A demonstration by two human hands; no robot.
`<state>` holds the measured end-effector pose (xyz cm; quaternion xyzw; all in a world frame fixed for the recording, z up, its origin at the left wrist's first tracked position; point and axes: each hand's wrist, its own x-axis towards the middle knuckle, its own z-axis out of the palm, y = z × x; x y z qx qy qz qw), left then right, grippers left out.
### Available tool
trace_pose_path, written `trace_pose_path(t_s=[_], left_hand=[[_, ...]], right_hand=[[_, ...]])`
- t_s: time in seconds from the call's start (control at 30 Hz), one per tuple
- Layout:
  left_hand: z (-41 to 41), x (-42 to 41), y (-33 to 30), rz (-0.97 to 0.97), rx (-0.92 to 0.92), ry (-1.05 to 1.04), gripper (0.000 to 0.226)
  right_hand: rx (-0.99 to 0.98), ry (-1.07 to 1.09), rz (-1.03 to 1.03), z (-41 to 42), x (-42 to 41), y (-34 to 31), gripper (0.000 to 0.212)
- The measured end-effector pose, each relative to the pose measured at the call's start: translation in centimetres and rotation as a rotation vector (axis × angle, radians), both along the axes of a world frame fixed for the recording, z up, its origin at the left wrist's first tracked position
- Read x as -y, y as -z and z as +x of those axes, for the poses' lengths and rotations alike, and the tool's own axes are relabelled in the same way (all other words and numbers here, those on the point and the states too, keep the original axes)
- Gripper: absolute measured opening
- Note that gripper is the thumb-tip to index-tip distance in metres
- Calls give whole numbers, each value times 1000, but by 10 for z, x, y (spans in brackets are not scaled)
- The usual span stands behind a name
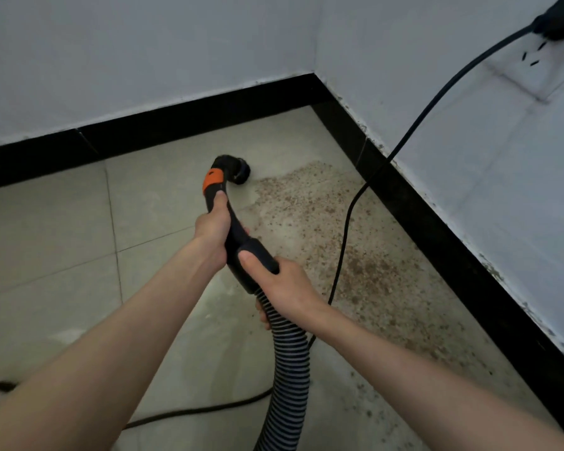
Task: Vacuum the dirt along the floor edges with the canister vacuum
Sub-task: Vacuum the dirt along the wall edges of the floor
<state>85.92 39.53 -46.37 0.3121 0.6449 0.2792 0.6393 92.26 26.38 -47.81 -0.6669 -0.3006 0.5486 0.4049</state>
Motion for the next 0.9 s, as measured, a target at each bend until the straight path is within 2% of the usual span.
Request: trace_pose_path(t_s=[0.2, 0.67, 0.9], left_hand=[[-11, 29, 12, -21, 4, -10, 55], [46, 34, 17, -9, -41, 153, 51], [81, 27, 26, 2, -45, 244, 56]], right_hand=[[51, -63, -44, 1, 25, 6, 51], [76, 77, -72, 38, 35, 12, 51], [130, 161, -83, 61, 31, 21, 51]])
